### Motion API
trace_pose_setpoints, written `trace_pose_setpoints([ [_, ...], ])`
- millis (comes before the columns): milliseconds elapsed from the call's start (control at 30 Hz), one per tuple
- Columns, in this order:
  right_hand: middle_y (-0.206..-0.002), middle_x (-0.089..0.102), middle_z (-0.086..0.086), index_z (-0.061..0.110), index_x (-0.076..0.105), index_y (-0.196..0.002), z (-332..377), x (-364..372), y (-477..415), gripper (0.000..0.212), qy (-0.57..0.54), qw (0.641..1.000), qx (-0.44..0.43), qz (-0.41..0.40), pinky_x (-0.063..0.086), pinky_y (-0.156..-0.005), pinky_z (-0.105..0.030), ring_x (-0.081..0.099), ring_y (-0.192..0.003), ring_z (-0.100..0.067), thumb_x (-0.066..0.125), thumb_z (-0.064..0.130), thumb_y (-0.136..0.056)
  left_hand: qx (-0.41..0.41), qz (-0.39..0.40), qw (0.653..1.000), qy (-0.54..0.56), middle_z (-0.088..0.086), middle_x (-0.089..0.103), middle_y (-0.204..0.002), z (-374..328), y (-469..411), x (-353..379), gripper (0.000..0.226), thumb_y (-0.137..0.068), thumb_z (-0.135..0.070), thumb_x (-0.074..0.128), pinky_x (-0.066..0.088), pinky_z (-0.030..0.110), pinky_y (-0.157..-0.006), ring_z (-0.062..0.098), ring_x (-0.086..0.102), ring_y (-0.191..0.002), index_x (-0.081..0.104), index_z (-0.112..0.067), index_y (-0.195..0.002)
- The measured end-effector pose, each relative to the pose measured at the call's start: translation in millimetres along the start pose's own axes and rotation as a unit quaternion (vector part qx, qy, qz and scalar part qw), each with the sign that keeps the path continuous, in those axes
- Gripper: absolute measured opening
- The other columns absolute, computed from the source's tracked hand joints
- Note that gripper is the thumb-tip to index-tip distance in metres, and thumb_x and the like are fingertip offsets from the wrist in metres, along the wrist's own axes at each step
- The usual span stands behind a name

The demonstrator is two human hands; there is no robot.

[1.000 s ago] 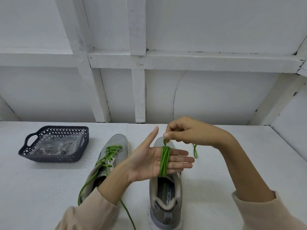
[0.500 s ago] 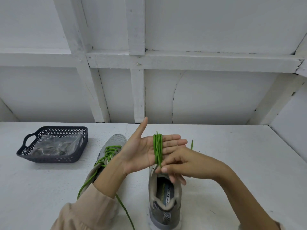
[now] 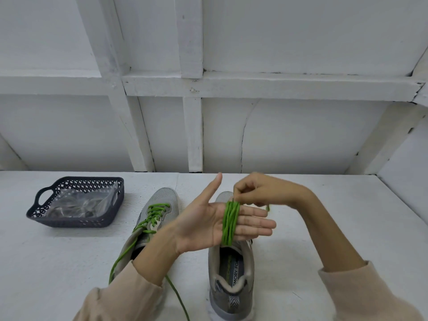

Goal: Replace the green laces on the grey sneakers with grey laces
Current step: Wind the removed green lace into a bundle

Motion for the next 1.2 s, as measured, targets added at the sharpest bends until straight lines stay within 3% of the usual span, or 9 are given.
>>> trace_pose_setpoints([
  [267, -0.057, 0.053, 0.006, 0.014, 0.071, -0.08, 43.5, -4.1, 17.5, 0.02, 0.016, 0.997, -0.078, -0.005, 0.036, -0.051, -0.017, 0.044, -0.052, -0.005, 0.06, 0.022, -0.095, 0.004, -0.065, 0.997, 0.034, 0.031, 0.044, -0.142, 1.5, -6.2, -23.2, 0.106, -0.087, -0.08, 0.023, 0.02, 0.045, -0.121, 0.04, 0.041, -0.136, 0.038, 0.011, -0.141],
  [400, -0.059, 0.06, 0.006, 0.008, 0.072, -0.089, 28.5, 20.7, 23.9, 0.015, 0.037, 0.997, -0.069, 0.026, 0.043, -0.052, -0.02, 0.052, -0.051, -0.014, 0.062, 0.018, -0.094, 0.038, -0.082, 0.995, 0.041, 0.022, 0.063, -0.112, -7.1, -1.5, -31.3, 0.098, -0.088, -0.078, 0.024, 0.046, 0.039, -0.098, 0.033, 0.061, -0.102, 0.055, 0.008, -0.125],
  [500, -0.063, 0.063, 0.015, 0.018, 0.074, -0.084, 12.5, 38.6, 22.2, 0.018, 0.005, 0.997, -0.06, 0.044, 0.051, -0.063, -0.031, 0.061, -0.061, -0.024, 0.06, 0.021, -0.095, 0.048, -0.067, 0.996, 0.039, 0.026, 0.054, -0.134, -15.6, 0.9, -29.4, 0.103, -0.088, -0.079, 0.024, 0.044, 0.042, -0.104, 0.035, 0.056, -0.12, 0.045, 0.008, -0.137],
  [600, -0.067, 0.062, 0.001, 0.011, 0.072, -0.107, -10.0, 62.0, 18.3, 0.024, -0.043, 0.992, -0.015, 0.116, 0.037, -0.051, -0.021, 0.053, -0.051, -0.012, 0.055, 0.024, -0.098, 0.07, -0.037, 0.995, 0.063, 0.027, 0.036, -0.15, -25.9, 1.8, -21.8, 0.101, -0.09, -0.076, 0.025, 0.022, 0.043, -0.12, 0.034, 0.035, -0.141, 0.035, 0.008, -0.144],
  [700, -0.065, 0.058, 0.0, 0.008, 0.069, -0.114, -22.7, 71.9, 12.1, 0.027, -0.057, 0.986, 0.0, 0.158, 0.031, -0.05, -0.023, 0.049, -0.049, -0.01, 0.052, 0.024, -0.1, 0.095, -0.016, 0.992, 0.076, 0.028, 0.033, -0.151, -32.1, 4.0, -14.4, 0.099, -0.091, -0.074, 0.025, 0.019, 0.041, -0.121, 0.035, 0.031, -0.143, 0.034, 0.009, -0.143],
  [867, -0.081, 0.063, -0.025, -0.007, 0.064, -0.107, -28.2, 29.6, -1.5, 0.022, -0.008, 0.998, 0.02, 0.055, 0.042, -0.062, -0.029, 0.057, -0.066, -0.042, 0.048, 0.003, -0.097, 0.06, 0.019, 0.997, 0.053, 0.031, 0.033, -0.15, -22.3, 6.3, -2.0, 0.1, -0.091, -0.075, 0.023, 0.024, 0.042, -0.12, 0.038, 0.03, -0.142, 0.033, 0.01, -0.144],
  [933, -0.073, 0.066, -0.012, -0.007, 0.065, -0.093, -16.7, 12.0, -6.4, 0.017, 0.013, 0.999, -0.004, 0.029, 0.043, -0.058, -0.023, 0.058, -0.06, -0.026, 0.051, 0.002, -0.095, 0.024, 0.01, 1.0, 0.008, 0.03, 0.037, -0.147, -11.0, 4.8, -0.6, 0.103, -0.088, -0.077, 0.021, 0.023, 0.043, -0.12, 0.039, 0.033, -0.141, 0.036, 0.009, -0.143],
  [1000, -0.057, 0.05, 0.007, 0.001, 0.064, -0.08, -1.1, -2.4, -7.9, 0.02, 0.011, 1.0, -0.009, 0.022, 0.033, -0.048, -0.017, 0.039, -0.05, -0.006, 0.058, 0.013, -0.095, -0.005, -0.006, 1.0, -0.012, 0.03, 0.04, -0.146, -1.9, 2.1, -2.3, 0.104, -0.087, -0.078, 0.022, 0.022, 0.044, -0.12, 0.039, 0.036, -0.14, 0.039, 0.009, -0.142],
  [1200, -0.061, 0.051, 0.003, 0.015, 0.069, -0.084, 39.9, -10.1, 6.1, 0.019, 0.088, 0.994, -0.061, -0.02, 0.035, -0.053, -0.018, 0.041, -0.054, -0.004, 0.059, 0.026, -0.096, -0.002, -0.079, 0.996, 0.026, 0.029, 0.045, -0.142, -2.9, -1.7, -20.8, 0.103, -0.088, -0.078, 0.021, 0.024, 0.042, -0.12, 0.037, 0.043, -0.136, 0.037, 0.009, -0.142],
])
Point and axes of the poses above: each hand's wrist, its own y-axis away from the middle knuckle, its own x-axis out of the palm, z = x × y, the point moved 7 cm from there along -y, towards the middle knuckle
